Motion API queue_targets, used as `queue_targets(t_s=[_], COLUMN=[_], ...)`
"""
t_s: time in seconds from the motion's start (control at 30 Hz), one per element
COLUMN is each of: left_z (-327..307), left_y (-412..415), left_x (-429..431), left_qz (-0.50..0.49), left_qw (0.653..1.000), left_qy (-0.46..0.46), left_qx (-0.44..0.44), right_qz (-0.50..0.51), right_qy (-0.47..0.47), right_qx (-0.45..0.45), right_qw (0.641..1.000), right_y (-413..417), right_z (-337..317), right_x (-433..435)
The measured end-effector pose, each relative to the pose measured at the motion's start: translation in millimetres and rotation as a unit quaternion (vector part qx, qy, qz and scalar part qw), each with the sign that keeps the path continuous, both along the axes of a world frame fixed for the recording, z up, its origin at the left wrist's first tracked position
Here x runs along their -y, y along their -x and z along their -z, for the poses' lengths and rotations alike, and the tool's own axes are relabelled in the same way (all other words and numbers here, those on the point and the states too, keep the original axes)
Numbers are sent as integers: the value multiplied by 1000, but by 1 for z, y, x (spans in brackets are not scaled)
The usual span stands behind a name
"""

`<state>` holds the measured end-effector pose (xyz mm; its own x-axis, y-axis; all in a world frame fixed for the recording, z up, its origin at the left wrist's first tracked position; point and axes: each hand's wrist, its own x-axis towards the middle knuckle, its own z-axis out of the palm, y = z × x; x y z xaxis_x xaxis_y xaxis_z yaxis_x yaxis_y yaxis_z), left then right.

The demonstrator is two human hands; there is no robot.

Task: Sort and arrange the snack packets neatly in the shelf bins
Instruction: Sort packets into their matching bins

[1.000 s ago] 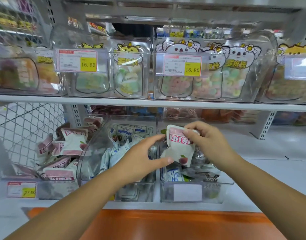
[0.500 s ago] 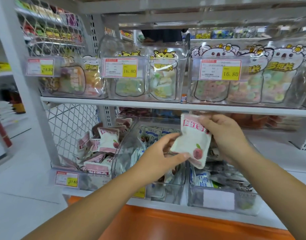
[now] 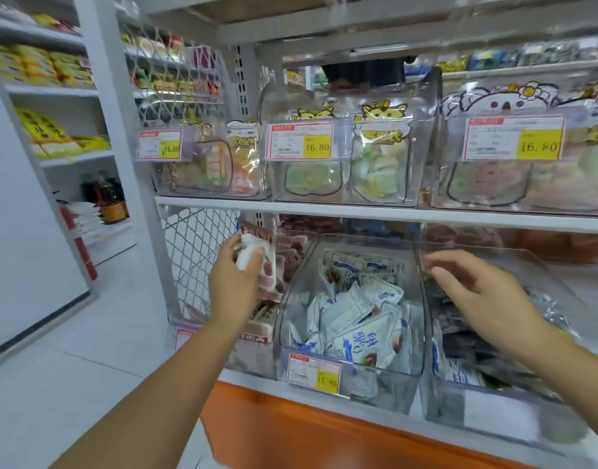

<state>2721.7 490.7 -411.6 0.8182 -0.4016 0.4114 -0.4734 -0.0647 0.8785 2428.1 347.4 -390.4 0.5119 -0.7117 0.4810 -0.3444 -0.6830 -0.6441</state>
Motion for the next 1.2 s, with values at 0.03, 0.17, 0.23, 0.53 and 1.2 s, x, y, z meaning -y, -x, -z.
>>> queue_targets(t_s=[0.03, 0.17, 0.23, 0.53, 1.2], left_z=[8, 32, 27, -4, 33], left_y=[-13, -41, -34, 101, 135], left_x=[2, 9, 8, 46, 63], left_qz=[-2, -37, -94, 254, 412], left_qw=[999, 933, 904, 887, 784], left_qy=[-46, -327, -358, -185, -267], left_qx=[16, 143, 215, 340, 380], right_qz=[1, 3, 17, -47, -202], right_qy=[2, -5, -13, -33, -280], right_qx=[-9, -94, -142, -265, -258], right_qw=[1000, 996, 990, 963, 902], right_y=[6, 35, 50, 72, 38], right_z=[1, 3, 4, 3, 38], right_x=[1, 9, 14, 15, 47])
